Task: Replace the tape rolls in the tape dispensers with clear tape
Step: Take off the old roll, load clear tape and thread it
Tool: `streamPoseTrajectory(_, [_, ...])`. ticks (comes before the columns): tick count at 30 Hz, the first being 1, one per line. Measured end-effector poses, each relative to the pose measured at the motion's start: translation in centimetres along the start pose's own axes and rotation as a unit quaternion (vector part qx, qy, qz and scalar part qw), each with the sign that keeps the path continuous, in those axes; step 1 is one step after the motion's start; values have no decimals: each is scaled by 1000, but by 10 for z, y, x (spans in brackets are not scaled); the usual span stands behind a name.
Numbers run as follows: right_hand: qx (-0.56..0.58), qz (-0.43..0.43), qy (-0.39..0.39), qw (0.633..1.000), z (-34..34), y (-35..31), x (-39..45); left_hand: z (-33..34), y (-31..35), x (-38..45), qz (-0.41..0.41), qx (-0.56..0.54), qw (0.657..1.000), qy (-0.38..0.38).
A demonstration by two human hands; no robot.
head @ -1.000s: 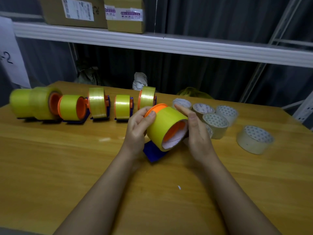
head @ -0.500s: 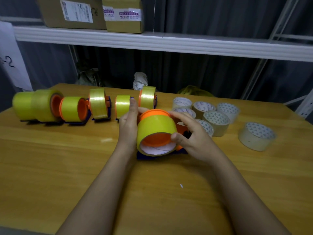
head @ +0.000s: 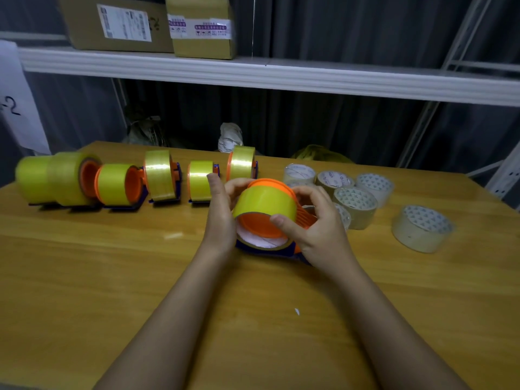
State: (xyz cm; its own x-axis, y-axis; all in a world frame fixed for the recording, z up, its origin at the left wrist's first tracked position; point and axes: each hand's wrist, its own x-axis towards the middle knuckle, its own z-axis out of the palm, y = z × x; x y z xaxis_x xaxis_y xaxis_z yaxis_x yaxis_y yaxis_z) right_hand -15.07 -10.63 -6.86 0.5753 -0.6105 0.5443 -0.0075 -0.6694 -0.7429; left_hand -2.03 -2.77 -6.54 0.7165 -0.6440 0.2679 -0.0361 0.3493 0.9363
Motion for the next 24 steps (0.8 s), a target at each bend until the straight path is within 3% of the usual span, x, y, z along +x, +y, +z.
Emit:
streamPoseTrajectory(3, [-14, 16, -55, 998, 3, -3, -2, -4, -5, 1, 17, 0, 998, 56])
streamPoseTrajectory(8, [-22, 38, -154, 987, -7, -5, -2, -12, -6, 3, 34, -5, 996, 81])
streamPoseTrajectory(18, [7, 38, -171, 985, -5, -7, -2, -14, -7, 4, 20, -5, 990, 142])
streamPoseTrajectory(24, [-25, 21, -152, 988, -6, 1, -2, -13, -1, 5, -54, -91, 981, 162])
